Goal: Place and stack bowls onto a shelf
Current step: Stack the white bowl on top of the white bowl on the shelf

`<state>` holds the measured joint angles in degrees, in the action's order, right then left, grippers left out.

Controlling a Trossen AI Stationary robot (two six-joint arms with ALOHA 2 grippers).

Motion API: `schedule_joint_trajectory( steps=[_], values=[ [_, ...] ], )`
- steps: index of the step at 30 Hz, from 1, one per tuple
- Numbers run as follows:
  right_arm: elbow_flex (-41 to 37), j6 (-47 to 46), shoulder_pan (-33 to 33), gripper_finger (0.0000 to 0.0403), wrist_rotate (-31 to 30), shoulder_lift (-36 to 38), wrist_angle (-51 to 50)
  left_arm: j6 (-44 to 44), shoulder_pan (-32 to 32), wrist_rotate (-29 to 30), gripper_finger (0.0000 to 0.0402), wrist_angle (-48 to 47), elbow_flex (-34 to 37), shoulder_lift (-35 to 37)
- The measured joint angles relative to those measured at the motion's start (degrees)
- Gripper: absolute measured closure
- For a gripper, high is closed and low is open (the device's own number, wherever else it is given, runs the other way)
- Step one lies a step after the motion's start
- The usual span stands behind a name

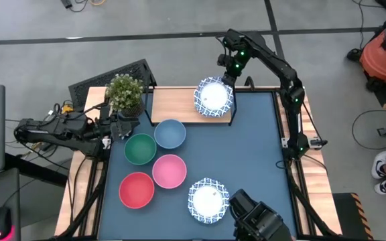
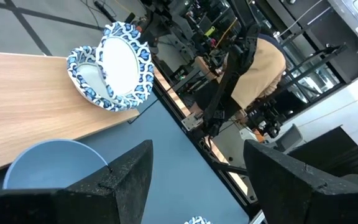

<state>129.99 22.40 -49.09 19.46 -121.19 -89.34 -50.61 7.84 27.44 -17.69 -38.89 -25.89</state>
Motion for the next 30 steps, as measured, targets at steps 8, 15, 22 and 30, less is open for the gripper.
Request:
schedule_joint_trajectory(
  steps=[8, 15, 22, 30],
  values=[
    [0.0, -0.3, 0.1, 0.0361, -0.1, 0.0, 0.2, 0.0, 0.0, 0.0, 0.0166, 0.0, 0.0, 0.0],
    [0.0, -0.9, 0.1, 0.0329, -0.1, 0.0, 0.2, 0.0, 0.0, 0.0, 0.0166, 0.0, 0.0, 0.0],
    [0.0, -1.0, 0.0, 0.027, -1.4, 0.0, 1.5, 0.0, 0.0, 0.0, 0.0166, 0.0, 0.0, 0.0],
    [3.4, -4.8, 0.6, 0.0223, 2.1, 0.1, 1.0, 0.0, 0.0, 0.0, 0.0166, 0.0, 0.0, 0.0]
  ],
)
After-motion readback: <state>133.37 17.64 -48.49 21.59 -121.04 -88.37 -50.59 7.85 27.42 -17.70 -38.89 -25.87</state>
